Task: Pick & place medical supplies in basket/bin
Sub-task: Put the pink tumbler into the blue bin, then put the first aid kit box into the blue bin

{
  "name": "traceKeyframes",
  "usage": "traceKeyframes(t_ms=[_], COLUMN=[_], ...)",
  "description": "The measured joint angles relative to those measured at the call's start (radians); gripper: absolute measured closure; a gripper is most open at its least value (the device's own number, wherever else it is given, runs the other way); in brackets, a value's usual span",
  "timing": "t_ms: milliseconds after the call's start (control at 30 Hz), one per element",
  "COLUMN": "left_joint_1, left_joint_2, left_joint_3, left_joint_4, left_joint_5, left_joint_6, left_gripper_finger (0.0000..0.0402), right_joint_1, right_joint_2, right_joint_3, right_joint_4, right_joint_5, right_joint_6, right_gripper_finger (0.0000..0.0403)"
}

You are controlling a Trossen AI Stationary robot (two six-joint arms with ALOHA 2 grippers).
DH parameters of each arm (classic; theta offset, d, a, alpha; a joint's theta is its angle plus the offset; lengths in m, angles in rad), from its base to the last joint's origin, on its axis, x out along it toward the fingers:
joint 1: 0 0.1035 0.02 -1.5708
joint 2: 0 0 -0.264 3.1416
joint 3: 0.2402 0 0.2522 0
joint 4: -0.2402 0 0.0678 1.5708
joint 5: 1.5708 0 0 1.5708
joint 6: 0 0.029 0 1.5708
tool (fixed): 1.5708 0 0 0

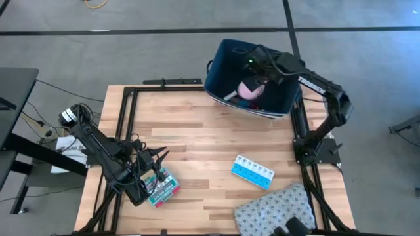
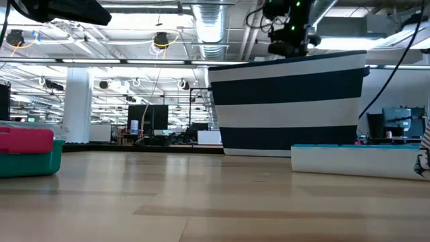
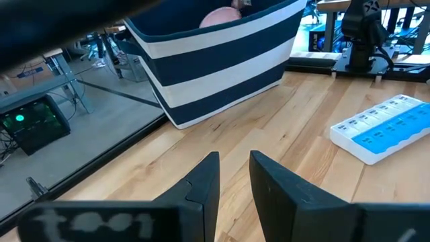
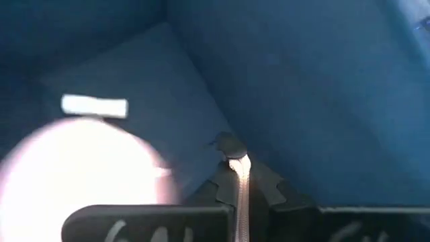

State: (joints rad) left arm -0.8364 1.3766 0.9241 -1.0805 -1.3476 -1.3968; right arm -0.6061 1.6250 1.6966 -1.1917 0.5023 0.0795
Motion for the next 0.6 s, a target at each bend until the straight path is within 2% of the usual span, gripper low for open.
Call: traceKeyframes(t_ms=[133, 367, 600], left_joint_1=[0.000, 0.000, 0.000], left_joint_2=[0.000, 0.000, 0.000], left_joint_3=[0.000, 0.000, 0.000], left_joint_4=[0.000, 0.000, 0.000], left_joint_5=[0.002, 0.005, 0.005], left_joint_6=[0.002, 0.003, 0.006], left_gripper_finger=[0.0329, 0.0329, 0.0329], right_joint_1=[-0.018, -0.037, -0.043], right_joint_2=[0.060, 0.160, 0.209], right_joint_3=[0.000, -0.001, -0.001], right_joint_4=[-0.012, -0.113, -0.164], right_joint_5=[-0.010, -0.024, -0.034], right_joint_6=[0.000, -0.001, 0.000], right_gripper_finger=[0.0390, 0.0335, 0.0289])
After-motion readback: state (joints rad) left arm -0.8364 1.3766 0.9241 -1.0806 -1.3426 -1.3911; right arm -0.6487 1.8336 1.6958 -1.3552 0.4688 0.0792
